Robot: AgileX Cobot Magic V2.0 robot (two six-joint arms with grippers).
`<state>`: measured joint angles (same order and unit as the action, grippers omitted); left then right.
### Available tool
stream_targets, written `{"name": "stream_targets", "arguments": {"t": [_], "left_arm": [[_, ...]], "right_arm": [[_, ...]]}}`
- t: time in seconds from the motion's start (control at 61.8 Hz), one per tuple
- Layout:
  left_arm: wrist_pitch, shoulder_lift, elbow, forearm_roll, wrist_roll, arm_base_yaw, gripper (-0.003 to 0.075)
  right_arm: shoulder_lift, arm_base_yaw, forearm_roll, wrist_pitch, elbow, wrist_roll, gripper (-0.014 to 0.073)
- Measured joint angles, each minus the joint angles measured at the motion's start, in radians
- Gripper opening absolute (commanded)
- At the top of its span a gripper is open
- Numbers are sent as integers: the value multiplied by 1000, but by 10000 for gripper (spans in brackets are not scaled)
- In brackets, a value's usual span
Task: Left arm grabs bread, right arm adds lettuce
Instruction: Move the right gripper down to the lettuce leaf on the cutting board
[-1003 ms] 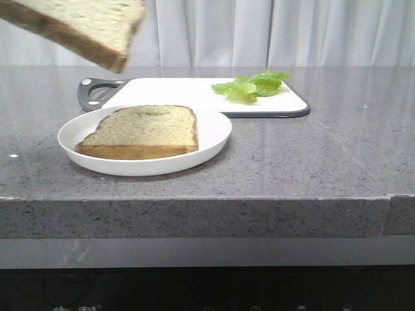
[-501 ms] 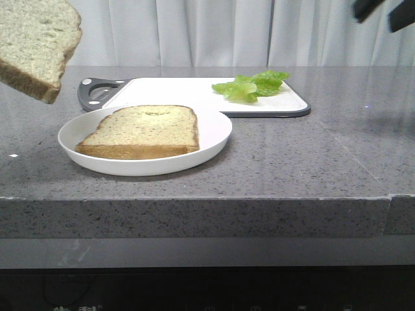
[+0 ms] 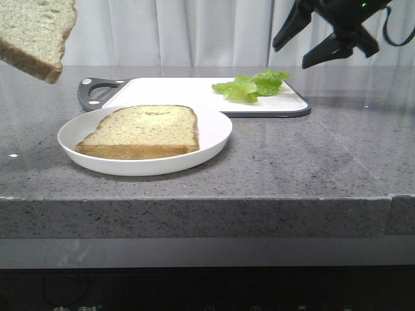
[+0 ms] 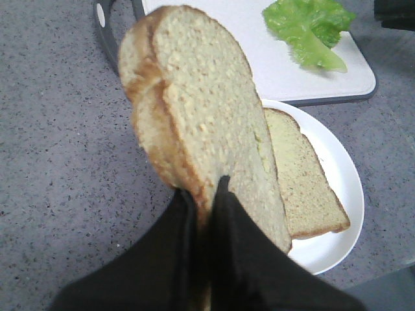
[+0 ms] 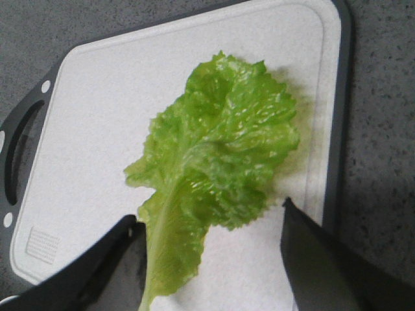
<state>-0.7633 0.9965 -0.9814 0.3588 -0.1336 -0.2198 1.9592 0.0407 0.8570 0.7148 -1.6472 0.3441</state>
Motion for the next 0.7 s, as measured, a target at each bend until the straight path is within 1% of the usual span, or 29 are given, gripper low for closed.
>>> {"name": "stream_targets", "arguments": {"t": [0.146,0.259,0.421,0.518,0.631,0.663,0.696], "left_arm": [[6,0,0,-50,42,6,-20],[6,0,0,-75,78,39,-20],[6,0,0,-85,90,75,-20],[6,-1,0,-88,93,82,-20],[6,-1,0,-90,94,82,-20],[6,-1,0,-93,94,82,-20],[6,-1,0,-95,96,82,-20]], "right_arm": [[77,0,0,5,-63,1,474],[115,0,8,5,-95,2,472],[138,0,60,9,-107,24,470],[151,6,100,9,-109,64,461],[161,17,133,9,-109,104,370],[166,19,139,8,-109,109,317],[168,22,144,8,-109,112,288]]}}
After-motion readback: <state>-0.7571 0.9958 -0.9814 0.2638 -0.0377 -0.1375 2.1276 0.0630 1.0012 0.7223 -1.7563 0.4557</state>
